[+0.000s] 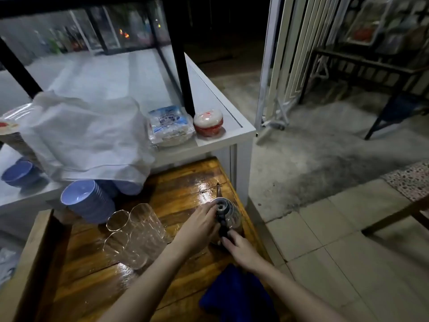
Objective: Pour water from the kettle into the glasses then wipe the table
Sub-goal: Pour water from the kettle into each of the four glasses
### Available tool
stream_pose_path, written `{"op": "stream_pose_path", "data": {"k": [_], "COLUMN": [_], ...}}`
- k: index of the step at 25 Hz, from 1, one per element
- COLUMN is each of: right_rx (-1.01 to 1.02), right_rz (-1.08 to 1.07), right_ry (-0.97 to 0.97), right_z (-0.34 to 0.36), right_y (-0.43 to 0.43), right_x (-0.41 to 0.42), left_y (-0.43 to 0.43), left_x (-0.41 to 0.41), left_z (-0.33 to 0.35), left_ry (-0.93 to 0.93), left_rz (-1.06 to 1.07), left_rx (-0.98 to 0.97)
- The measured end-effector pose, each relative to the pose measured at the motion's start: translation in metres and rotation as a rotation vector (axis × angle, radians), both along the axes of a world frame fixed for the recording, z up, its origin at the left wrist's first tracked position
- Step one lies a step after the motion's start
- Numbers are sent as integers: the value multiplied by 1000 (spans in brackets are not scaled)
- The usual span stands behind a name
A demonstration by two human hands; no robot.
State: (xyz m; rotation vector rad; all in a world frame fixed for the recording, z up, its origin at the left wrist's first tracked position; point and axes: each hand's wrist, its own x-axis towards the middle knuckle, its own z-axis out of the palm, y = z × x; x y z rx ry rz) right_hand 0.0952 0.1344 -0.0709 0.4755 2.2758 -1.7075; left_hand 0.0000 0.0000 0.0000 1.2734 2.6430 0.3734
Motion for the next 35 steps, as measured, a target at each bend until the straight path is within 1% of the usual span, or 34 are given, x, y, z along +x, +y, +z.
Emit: {"op": "stream_pose_path", "data": {"k": [2,5,7,9,13,16,18,21,24,26,31,35], "right_rx": [-99,-128,-152,-147,-119,-118,-165,-262,-318,-326,-312,-260], "right_rz": [-62,-74,-91,-78,-115,-237,-334,-477,-640,-704,-655,-507], "right_ry": [-14,-37,-47,-40,-40,-80,-92,-68,-14,7,48,70], "right_z": [-6,-10,-9,-8,-13,-9,-3,4,8,8,26,45], "right_y": [-3,-2,2,7,42,72,80,77,66,59,45,35], "right_x": [-4,-8,-11,-10,1,7,11,15,9,2,-14,-30], "left_y": [6,13,15,15,22,41,55,63,62,58,36,4], "left_x": [-4,-10,-15,-20,-23,-17,-9,0,2,0,-2,2], "left_z": [-3,-14,-23,-30,-33,-35,-38,-40,-40,-39,-28,-12], "left_ry": [54,88,134,154,158,132,129,126,108,90,92,113], "left_rz": [-27,-83,-188,-254,-298,-299,-297,-274,-244,-196,-88,0], "left_rx": [-4,-98,-182,-213,-209,-138,-114,-93,-94,-76,1,72]}}
